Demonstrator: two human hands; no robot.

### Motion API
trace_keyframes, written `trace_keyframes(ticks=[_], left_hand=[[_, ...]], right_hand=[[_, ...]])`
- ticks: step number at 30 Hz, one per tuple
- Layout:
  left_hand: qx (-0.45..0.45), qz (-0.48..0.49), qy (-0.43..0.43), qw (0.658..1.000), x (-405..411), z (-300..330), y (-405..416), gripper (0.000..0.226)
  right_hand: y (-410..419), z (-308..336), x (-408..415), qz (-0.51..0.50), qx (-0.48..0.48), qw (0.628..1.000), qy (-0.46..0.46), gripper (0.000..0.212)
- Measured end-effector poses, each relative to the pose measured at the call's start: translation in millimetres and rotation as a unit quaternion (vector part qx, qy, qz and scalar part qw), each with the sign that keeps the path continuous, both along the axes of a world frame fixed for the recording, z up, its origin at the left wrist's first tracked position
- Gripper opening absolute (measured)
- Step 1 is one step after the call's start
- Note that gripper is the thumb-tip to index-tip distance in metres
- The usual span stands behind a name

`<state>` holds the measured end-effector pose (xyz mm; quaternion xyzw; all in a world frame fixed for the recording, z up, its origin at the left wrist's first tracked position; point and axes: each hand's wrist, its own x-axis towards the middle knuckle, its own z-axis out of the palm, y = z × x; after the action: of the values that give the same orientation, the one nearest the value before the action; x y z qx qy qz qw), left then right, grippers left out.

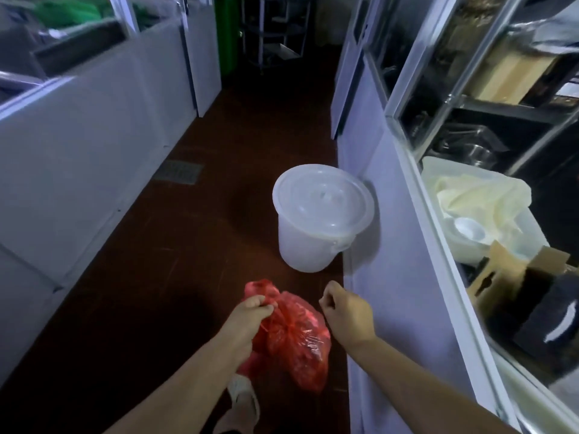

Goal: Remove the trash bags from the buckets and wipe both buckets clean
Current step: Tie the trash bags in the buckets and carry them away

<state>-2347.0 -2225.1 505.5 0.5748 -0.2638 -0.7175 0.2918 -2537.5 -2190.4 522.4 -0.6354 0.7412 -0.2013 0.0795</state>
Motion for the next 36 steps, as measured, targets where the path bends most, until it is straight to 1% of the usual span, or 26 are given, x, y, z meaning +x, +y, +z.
trace_keyframes(ticks=[4, 7, 9, 13, 16, 18, 21, 24, 28, 32, 36], left_hand=[[-0.005, -0.013, -0.022, 1.000, -17.6, -20.6, -102.3, 0.023], [0.001, -0.013, -0.034, 0.999, -24.8, -29.9, -177.8, 0.026], [-0.002, -0.011, -0.055, 0.998, -27.5, -32.9, -221.4, 0.026], [0.008, 0.006, -0.108, 0.994, -28.9, -38.4, -288.5, 0.023], [0.018, 0.044, -0.129, 0.990, -29.9, -50.0, -331.7, 0.028], [0.022, 0.062, -0.142, 0.988, -30.5, -59.3, -357.9, 0.025], [0.036, 0.098, -0.149, 0.983, -34.2, -71.9, -392.3, 0.008], [0.055, 0.129, -0.169, 0.976, -43.3, -88.2, -421.6, 0.012], [0.088, 0.164, -0.197, 0.963, -55.5, -114.3, -450.7, 0.008], [0.114, 0.187, -0.227, 0.949, -56.7, -150.1, -471.0, 0.009], [0.133, 0.179, -0.240, 0.945, -50.3, -189.4, -487.9, 0.008]], right_hand=[[-97.9, -17.5, -29.0, -0.034, 0.062, 0.998, 0.007, 0.005], [-167.5, -23.9, -49.0, -0.065, 0.103, 0.993, 0.003, 0.014], [-210.9, -26.6, -62.9, -0.076, 0.124, 0.989, 0.009, 0.016], [-279.7, -30.5, -87.7, -0.095, 0.143, 0.985, 0.004, 0.010], [-325.2, -43.5, -107.0, -0.089, 0.169, 0.982, 0.006, 0.008], [-356.9, -58.9, -121.1, -0.081, 0.200, 0.976, 0.000, 0.006], [-406.1, -88.3, -140.8, -0.054, 0.252, 0.966, -0.002, 0.006], [-453.5, -122.9, -156.4, -0.010, 0.300, 0.954, 0.003, 0.005], [-503.9, -173.2, -169.3, 0.067, 0.353, 0.933, 0.031, 0.008], [-538.6, -221.8, -168.0, 0.137, 0.392, 0.908, 0.058, 0.014], [-556.1, -266.0, -155.8, 0.173, 0.408, 0.890, 0.110, 0.017]])
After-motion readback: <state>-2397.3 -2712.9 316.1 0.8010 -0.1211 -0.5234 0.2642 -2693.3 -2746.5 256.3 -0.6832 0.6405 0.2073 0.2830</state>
